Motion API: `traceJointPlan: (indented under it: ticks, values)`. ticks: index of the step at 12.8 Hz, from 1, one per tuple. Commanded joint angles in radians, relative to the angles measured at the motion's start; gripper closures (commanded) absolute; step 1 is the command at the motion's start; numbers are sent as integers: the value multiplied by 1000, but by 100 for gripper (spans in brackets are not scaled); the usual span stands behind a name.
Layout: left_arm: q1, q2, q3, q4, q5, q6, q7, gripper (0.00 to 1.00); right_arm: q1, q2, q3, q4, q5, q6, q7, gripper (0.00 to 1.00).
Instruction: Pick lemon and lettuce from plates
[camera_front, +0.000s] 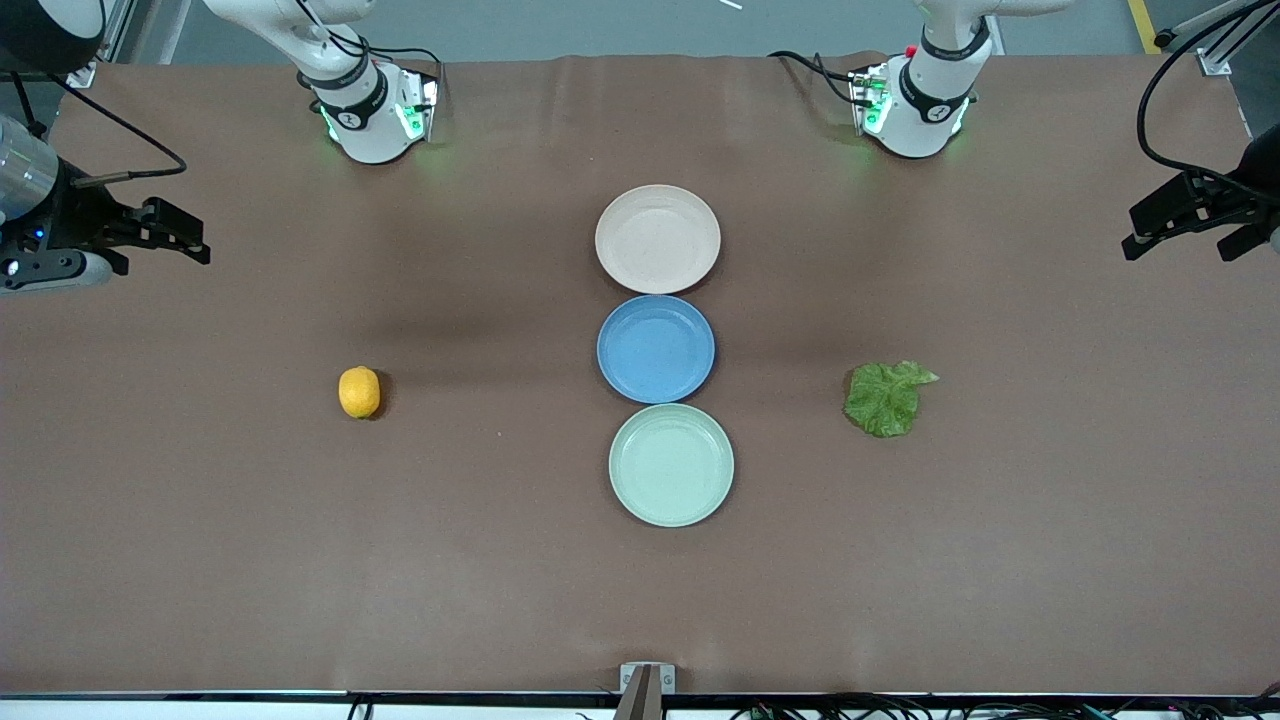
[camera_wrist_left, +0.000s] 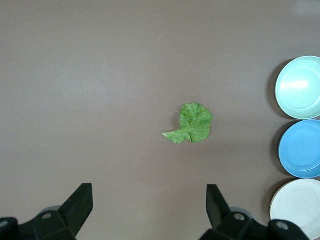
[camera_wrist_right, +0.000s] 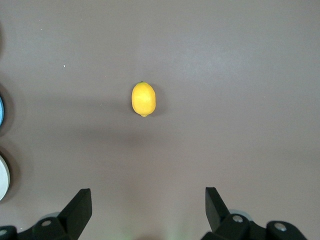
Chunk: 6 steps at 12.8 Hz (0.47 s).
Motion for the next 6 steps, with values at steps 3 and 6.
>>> traceJointPlan:
  ticks: [3, 6]
  values:
    - [5, 12, -3, 30, 5, -25, 16, 0, 3, -39, 3, -35, 10, 13, -2, 0]
    - [8, 12, -3, 28, 5, -25, 17, 0, 0, -41, 1, -33, 40, 14, 1, 0]
